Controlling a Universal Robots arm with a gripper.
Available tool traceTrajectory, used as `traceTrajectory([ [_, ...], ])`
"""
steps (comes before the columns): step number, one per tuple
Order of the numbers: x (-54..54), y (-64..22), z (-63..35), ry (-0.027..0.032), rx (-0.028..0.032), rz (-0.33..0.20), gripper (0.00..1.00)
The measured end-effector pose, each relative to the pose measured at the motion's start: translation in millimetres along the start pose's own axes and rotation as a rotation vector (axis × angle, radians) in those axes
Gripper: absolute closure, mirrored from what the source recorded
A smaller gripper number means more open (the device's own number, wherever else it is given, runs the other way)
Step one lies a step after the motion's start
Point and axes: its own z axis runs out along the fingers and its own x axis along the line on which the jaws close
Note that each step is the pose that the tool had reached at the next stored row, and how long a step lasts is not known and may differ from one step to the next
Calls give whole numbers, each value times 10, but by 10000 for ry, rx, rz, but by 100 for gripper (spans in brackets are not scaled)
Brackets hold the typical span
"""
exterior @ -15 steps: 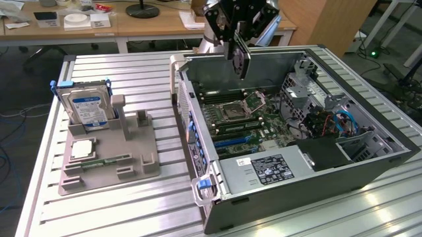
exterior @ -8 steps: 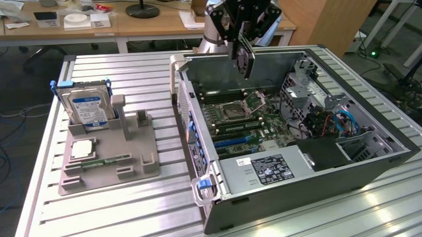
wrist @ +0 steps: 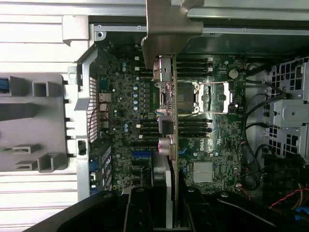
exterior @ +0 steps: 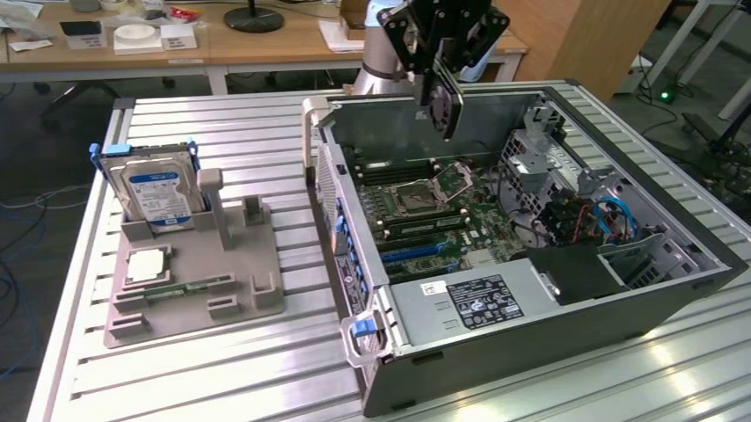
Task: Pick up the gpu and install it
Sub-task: 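Pick up the gpu and move the gpu toward the slot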
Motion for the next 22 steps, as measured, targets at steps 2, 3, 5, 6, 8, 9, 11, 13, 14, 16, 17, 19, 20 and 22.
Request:
traceTrajectory([
  [2,-38,1,2,0,0,0,72],
  [3,-54,1,2,0,0,0,72],
  [5,-85,2,3,0,1,1,72],
  [6,-100,3,4,0,0,2,72],
  [8,-128,3,5,0,0,3,72],
  [9,-142,4,5,-1,0,2,72],
  [11,-176,4,7,-1,0,3,72],
  [13,-218,5,9,-1,-1,1,72],
  [14,-238,6,11,-1,-1,1,72],
  [16,-278,7,13,-1,0,3,72],
  [17,-297,8,14,0,0,2,72],
  [19,-345,9,17,-1,0,2,72],
  [20,-375,10,19,-1,0,1,72],
  [22,-438,11,23,-2,0,3,72],
])
